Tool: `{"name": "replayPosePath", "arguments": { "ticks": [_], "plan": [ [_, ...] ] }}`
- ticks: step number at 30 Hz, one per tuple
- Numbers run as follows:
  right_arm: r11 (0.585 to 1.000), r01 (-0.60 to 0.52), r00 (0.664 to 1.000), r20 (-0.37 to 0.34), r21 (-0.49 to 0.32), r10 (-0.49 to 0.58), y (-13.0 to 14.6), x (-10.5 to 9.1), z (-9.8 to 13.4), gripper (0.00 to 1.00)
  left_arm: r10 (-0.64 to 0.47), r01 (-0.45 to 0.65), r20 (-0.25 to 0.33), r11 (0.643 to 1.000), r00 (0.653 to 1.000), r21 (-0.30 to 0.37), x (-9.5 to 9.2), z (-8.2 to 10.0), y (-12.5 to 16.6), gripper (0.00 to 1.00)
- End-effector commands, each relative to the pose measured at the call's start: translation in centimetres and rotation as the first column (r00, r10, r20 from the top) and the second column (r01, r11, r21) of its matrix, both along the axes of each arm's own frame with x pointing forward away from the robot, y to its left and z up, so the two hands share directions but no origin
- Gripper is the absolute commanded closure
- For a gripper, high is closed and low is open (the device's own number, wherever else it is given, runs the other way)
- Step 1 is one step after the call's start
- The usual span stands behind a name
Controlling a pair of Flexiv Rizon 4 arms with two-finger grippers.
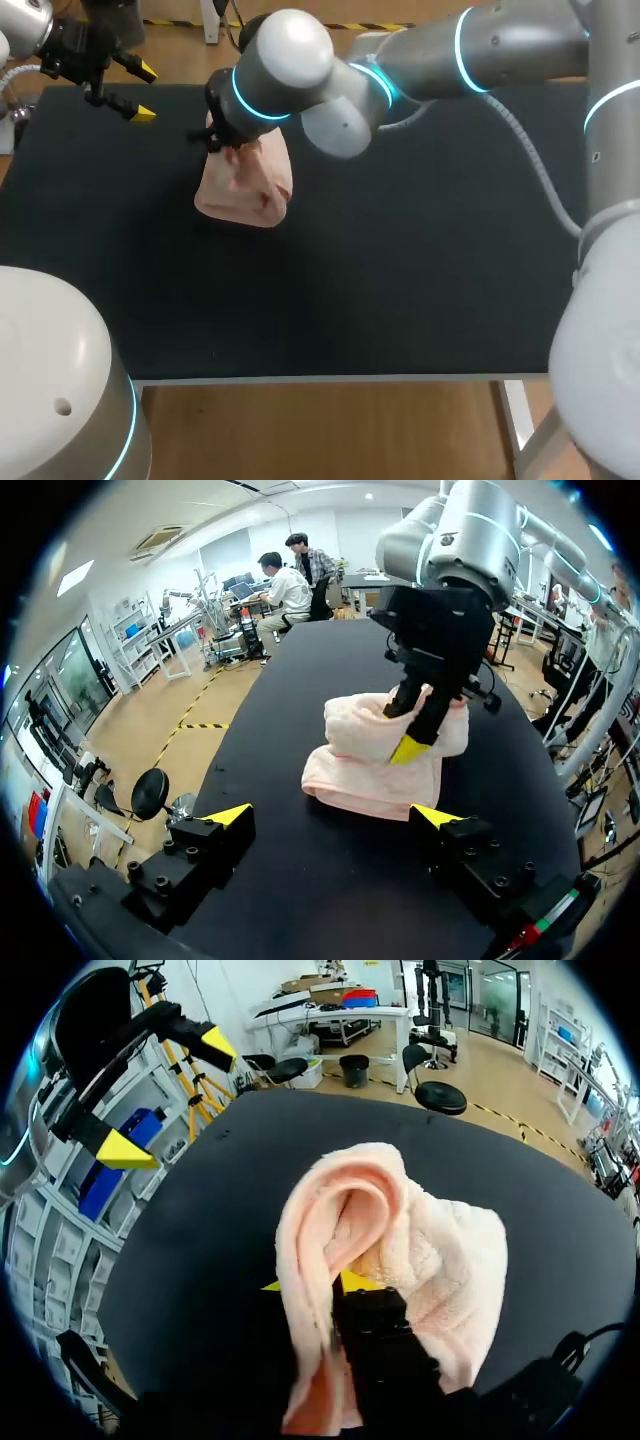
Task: Fold the towel
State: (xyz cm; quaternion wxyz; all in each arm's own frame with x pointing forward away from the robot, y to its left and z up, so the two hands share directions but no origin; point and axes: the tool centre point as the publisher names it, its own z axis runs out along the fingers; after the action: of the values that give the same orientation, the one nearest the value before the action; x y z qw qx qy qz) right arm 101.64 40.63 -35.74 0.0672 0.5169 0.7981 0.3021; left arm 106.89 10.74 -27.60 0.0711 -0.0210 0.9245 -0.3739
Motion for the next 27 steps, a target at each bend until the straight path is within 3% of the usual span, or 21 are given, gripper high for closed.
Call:
{"name": "replayPosePath", "arguments": {
  "ticks": [1,10,21,27],
  "plan": [
    [0.999,-0.017,1.0,-0.001,0.029,0.017,0.2,0.5,-0.9,0.0,0.0,0.0,0.004,1.0,1.0,-0.001,-0.1,-0.1,0.0,0.0],
    [0.996,-0.034,0.998,0.049,0.08,0.031,-0.4,-0.3,1.2,0.0,0.0,0.0,0.004,1.0,1.0,-0.001,-0.1,-0.1,0.0,0.0],
    [0.98,-0.122,0.992,0.052,0.159,0.115,-0.1,-2.2,2.8,0.0,0.0,0.0,0.004,1.0,1.0,-0.001,-0.1,-0.1,0.0,0.0],
    [0.971,-0.135,0.987,0.109,0.196,0.115,-0.9,-2.4,4.5,0.0,0.0,0.0,0.004,1.0,1.0,-0.001,-0.1,-0.1,0.0,0.0]
  ]
}}
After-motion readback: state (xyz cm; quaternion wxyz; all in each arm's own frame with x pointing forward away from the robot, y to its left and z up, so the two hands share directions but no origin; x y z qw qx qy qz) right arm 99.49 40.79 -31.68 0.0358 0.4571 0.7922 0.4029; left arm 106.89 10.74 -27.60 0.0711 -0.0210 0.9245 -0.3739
